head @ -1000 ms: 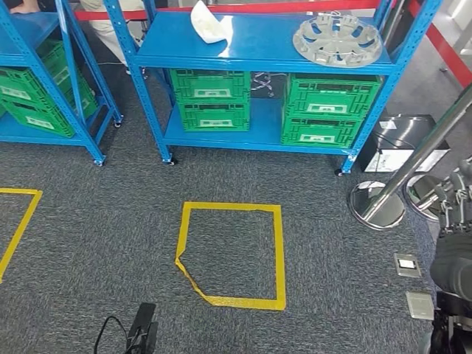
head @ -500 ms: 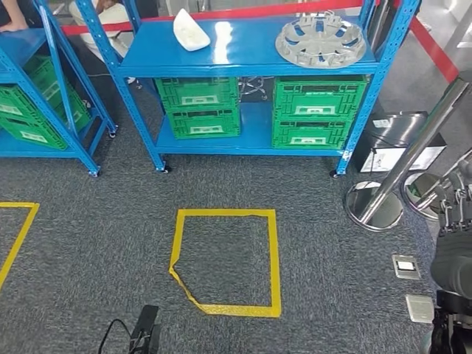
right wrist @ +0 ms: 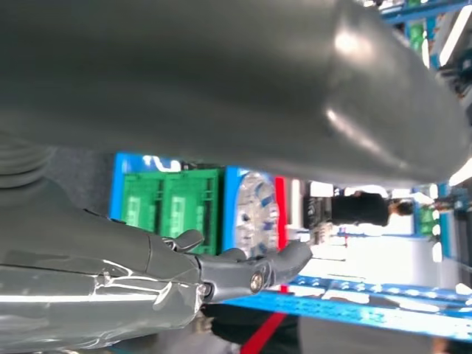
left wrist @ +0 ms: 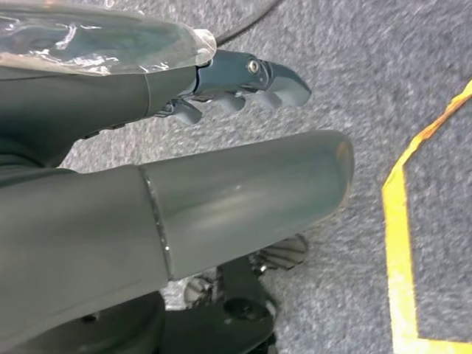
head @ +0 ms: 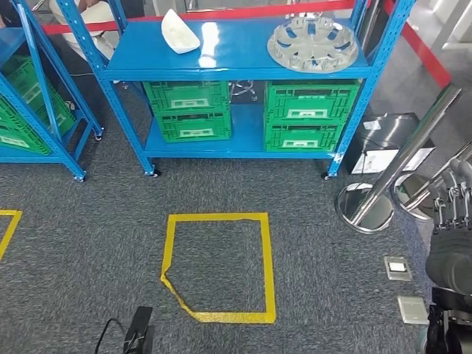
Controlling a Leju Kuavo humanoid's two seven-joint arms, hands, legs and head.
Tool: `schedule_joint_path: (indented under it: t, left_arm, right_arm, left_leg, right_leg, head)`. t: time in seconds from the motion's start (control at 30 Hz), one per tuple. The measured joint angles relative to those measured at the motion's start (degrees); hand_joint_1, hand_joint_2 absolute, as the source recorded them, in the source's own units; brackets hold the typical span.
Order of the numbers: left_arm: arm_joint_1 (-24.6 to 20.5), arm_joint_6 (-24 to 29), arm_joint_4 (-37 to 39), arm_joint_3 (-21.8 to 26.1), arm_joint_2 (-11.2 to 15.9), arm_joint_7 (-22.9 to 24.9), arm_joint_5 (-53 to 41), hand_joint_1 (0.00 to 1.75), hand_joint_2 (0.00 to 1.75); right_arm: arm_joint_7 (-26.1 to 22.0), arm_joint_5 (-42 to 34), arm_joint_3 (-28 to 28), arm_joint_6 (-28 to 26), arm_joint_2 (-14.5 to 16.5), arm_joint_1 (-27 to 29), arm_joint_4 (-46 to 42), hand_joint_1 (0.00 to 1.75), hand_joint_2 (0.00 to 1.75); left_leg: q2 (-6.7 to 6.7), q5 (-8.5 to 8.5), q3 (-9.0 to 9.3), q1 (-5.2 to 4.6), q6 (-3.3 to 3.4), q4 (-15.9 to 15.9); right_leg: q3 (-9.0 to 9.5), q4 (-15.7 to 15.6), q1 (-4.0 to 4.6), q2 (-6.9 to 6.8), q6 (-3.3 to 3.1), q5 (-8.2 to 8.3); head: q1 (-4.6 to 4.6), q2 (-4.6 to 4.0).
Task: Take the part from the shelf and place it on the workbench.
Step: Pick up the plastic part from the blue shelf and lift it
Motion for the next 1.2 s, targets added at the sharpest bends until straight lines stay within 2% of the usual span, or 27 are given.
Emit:
schedule_joint_path:
  t: [0.03,0.1,0.13,0.17,0.2,0.23,0.27,0.3,0.33,0.47,0.5,0.53,0.6,0.63,0.67,0.7,0.77,0.8,0.83,0.93,1.0,1.03,1.1,1.13,1.17,1.2]
  left_arm:
    - [0.0,0.0,0.0,0.0,0.0,0.0,0.0,0.00,0.00]
    - [0.0,0.0,0.0,0.0,0.0,0.0,0.0,0.00,0.00]
    - [0.0,0.0,0.0,0.0,-0.1,0.0,0.0,0.00,0.00]
    - [0.1,0.0,0.0,0.0,-0.1,0.0,0.0,0.00,0.00]
    - [0.2,0.0,0.0,0.0,-0.2,0.0,0.0,0.00,0.00]
    - [0.2,0.0,0.0,0.0,-0.3,0.0,0.0,0.00,0.00]
    - [0.2,0.0,0.0,0.0,-0.3,0.0,0.0,0.00,0.00]
    - [0.2,0.0,0.0,0.0,-0.3,0.0,0.0,0.00,0.00]
    - [0.1,0.0,0.0,0.0,-0.3,0.0,0.0,0.00,0.00]
    - [0.0,0.0,0.0,0.0,-0.2,0.0,0.0,0.00,0.00]
    - [-0.1,0.0,0.0,0.0,-0.2,0.0,0.0,0.00,0.00]
    - [-0.1,0.0,0.0,0.0,-0.3,0.0,0.0,0.00,0.00]
    - [-0.1,0.0,0.0,0.0,-0.3,0.0,0.0,0.00,0.00]
    - [0.0,0.0,0.0,0.0,-0.3,0.0,0.0,0.00,0.00]
    - [0.2,0.0,0.0,0.0,-0.3,0.0,0.0,0.00,0.00]
    - [0.2,-0.1,0.0,0.0,-0.3,0.0,0.1,0.00,0.00]
    - [0.3,-0.1,0.1,0.0,-0.2,0.0,0.0,0.00,0.00]
    - [0.2,-0.1,0.1,0.0,-0.2,0.1,0.0,0.00,0.00]
    - [0.2,-0.1,0.1,0.0,-0.2,0.1,0.0,0.00,0.00]
    - [0.1,-0.1,0.1,0.0,-0.3,0.2,0.0,0.00,0.00]
    - [0.2,-0.1,0.1,0.0,-0.4,0.2,0.0,0.00,0.00]
    - [0.2,-0.1,0.1,0.0,-0.4,0.2,0.0,0.00,0.00]
    - [0.2,-0.1,0.1,0.0,-0.4,0.2,0.0,0.00,0.00]
    - [0.2,-0.1,0.1,0.0,-0.4,0.2,0.0,0.00,0.00]
    - [0.2,-0.1,0.1,0.0,-0.4,0.2,0.0,0.00,0.00]
    - [0.3,-0.1,0.1,0.0,-0.4,0.2,0.0,0.00,0.00]
  right_arm:
    - [0.0,0.0,0.0,0.0,0.0,0.0,0.0,0.00,0.00]
    - [0.0,0.0,0.0,0.0,0.0,-0.1,0.1,0.00,0.00]
    - [0.1,0.0,0.1,0.0,0.0,0.0,0.2,0.00,0.00]
    - [0.1,0.0,0.1,0.0,0.0,0.0,0.3,0.00,0.00]
    - [0.1,0.0,0.1,0.0,0.0,0.0,0.4,0.00,0.00]
    - [0.1,0.0,0.0,0.0,0.0,0.0,0.5,0.00,0.00]
    - [0.1,0.0,0.1,0.0,0.0,-0.1,0.5,0.00,0.00]
    - [0.1,-0.1,0.1,0.0,0.0,-0.1,0.5,0.00,0.00]
    - [0.1,-0.1,0.1,0.0,0.0,-0.1,0.6,0.00,0.00]
    - [0.0,-0.2,0.1,0.0,0.0,-0.1,0.6,0.00,0.00]
    - [0.0,-0.2,0.1,0.0,0.0,-0.1,0.5,0.00,0.00]
    - [0.0,-0.2,0.1,0.0,0.0,-0.2,0.5,0.00,0.00]
    - [0.0,-0.2,0.1,0.0,0.0,-0.2,0.6,0.00,0.00]
    - [0.0,-0.2,0.2,0.0,0.0,-0.1,0.6,0.00,0.00]
    - [0.0,-0.2,0.2,0.0,0.0,-0.1,0.6,0.00,0.00]
    - [0.1,-0.2,0.2,0.0,0.0,-0.1,0.6,0.00,0.00]
    - [0.2,-0.3,0.2,0.0,0.0,-0.1,0.6,0.00,0.00]
    - [0.3,-0.3,0.2,0.0,0.0,-0.1,0.6,0.00,0.00]
    - [0.3,-0.3,0.2,0.0,0.0,-0.1,0.6,0.00,0.00]
    - [0.4,-0.4,0.1,0.0,0.0,-0.1,0.6,0.00,0.00]
    - [0.4,-0.4,0.0,0.0,0.0,-0.2,0.5,0.00,0.00]
    - [0.4,-0.4,0.0,0.0,0.0,-0.2,0.5,0.00,0.00]
    - [0.4,-0.4,0.0,0.0,0.0,-0.2,0.6,0.00,0.00]
    - [0.4,-0.4,0.0,0.0,0.0,-0.1,0.6,0.00,0.00]
    - [0.4,-0.4,0.0,0.0,0.0,-0.1,0.7,0.00,0.00]
    - [0.5,-0.4,0.0,0.0,0.0,-0.1,0.8,0.00,0.00]
  left_leg:
    - [0.04,-0.17,0.63,0.11,0.13,-0.3]
    - [0.08,-0.79,1.45,0.15,0.27,-0.4]
    - [0.09,-1.18,1.90,0.16,0.23,-0.4]
    - [0.09,-1.62,2.45,0.17,0.15,-0.4]
    - [0.08,-2.12,3.11,0.21,0.01,-0.3]
    - [0.07,-2.67,3.76,0.24,-0.17,-0.2]
    - [0.05,-3.19,4.26,0.18,-0.44,-0.1]
    - [0.03,-3.61,4.46,0.11,-0.73,0.1]
    - [0.03,-3.87,4.43,0.03,-1.01,0.3]
    - [0.25,-4.99,4.03,0.12,-2.12,1.5]
    - [0.25,-6.05,2.98,0.18,-2.42,3.7]
    - [0.24,-7.51,0.99,0.26,-2.67,7.4]
    - [0.23,-10.17,-4.57,0.31,-2.97,16.2]
    - [0.23,-10.36,-6.74,0.34,-2.98,18.9]
    - [0.23,-9.28,-7.71,0.33,-2.89,19.3]
    - [0.22,-7.04,-7.44,0.31,-2.69,17.2]
    - [0.15,-1.64,-4.53,0.10,-1.96,8.7]
    - [0.12,-0.09,-3.13,-0.06,-1.67,5.0]
    - [0.08,0.51,-2.25,-0.23,-1.46,2.8]
    - [0.06,0.02,-1.55,-0.21,-1.08,1.4]
    - [0.09,-0.16,-0.69,0.19,-0.55,0.8]
    - [0.12,-0.34,-0.20,0.36,-0.28,0.5]
    - [0.15,-0.94,0.55,0.31,0.10,0.5]
    - [0.15,-1.28,0.95,0.30,0.14,0.5]
    - [0.13,-1.66,1.42,0.29,0.12,0.5]
    - [0.09,-2.06,1.98,0.30,0.04,0.5]
  right_leg:
    - [-1.84,3.6,-0.14,-0.29,0.24,-1.35]
    - [-6.71,11.6,-0.33,-0.55,0.71,-3.66]
    - [-8.44,13.7,-0.44,-0.61,0.88,-3.47]
    - [-9.08,13.5,-0.54,-0.67,1.00,-2.07]
    - [-8.52,10.9,-0.64,-0.76,1.07,0.43]
    - [-7.16,6.7,-0.73,-0.95,1.09,3.29]
    - [-5.69,3.0,-0.70,-1.16,1.06,5.23]
    - [-4.31,0.0,-0.63,-1.26,0.84,6.23]
    - [-3.61,-1.5,-0.52,-1.28,0.57,6.30]
    - [-2.78,-2.2,-0.47,-0.79,-0.78,5.33]
    - [-2.48,-2.4,-0.61,-0.79,-1.08,5.20]
    - [-2.23,-2.5,-0.69,-0.84,-1.38,5.02]
    - [-1.92,-2.5,-0.64,-0.84,-1.78,4.58]
    - [-1.68,-2.5,-0.60,-0.76,-1.85,4.33]
    - [-1.30,-2.5,-0.57,-0.61,-1.85,4.04]
    - [-0.79,-2.5,-0.55,-0.45,-1.81,3.71]
    - [0.21,-2.6,-0.49,-0.23,-1.57,2.96]
    - [0.50,-2.6,-0.41,-0.16,-1.36,2.59]
    - [0.64,-2.7,-0.34,-0.11,-1.11,2.30]
    - [0.99,-3.3,-0.30,-0.07,-0.24,1.74]
    - [0.30,-1.1,-0.25,-0.32,0.28,0.44]
    - [-1.13,2.0,-0.26,-0.46,0.46,-0.99]
    - [-5.74,10.7,-0.27,-0.62,0.79,-4.16]
    - [-7.84,13.9,-0.28,-0.65,0.93,-4.72]
    - [-9.01,15.0,-0.31,-0.67,1.01,-4.07]
    - [-8.99,13.7,-0.35,-0.70,1.03,-2.21]
  head:
    - [0.17,0.00]
    - [0.47,0.00]
    - [0.54,0.00]
    - [0.55,0.00]
    - [0.56,0.00]
    - [0.57,0.00]
    - [0.63,-0.01]
    - [0.73,-0.01]
    - [0.71,-0.01]
    - [0.42,0.00]
    - [0.32,0.00]
    - [0.20,0.00]
    - [0.03,0.00]
    - [0.00,0.00]
    - [-0.04,0.00]
    - [-0.10,0.00]
    - [-0.19,0.00]
    - [-0.23,0.00]
    - [-0.23,0.00]
    - [-0.22,0.00]
    - [-0.02,0.00]
    - [0.12,0.00]
    - [0.39,0.00]
    - [0.43,0.00]
    - [0.46,0.00]
    - [0.48,0.00]
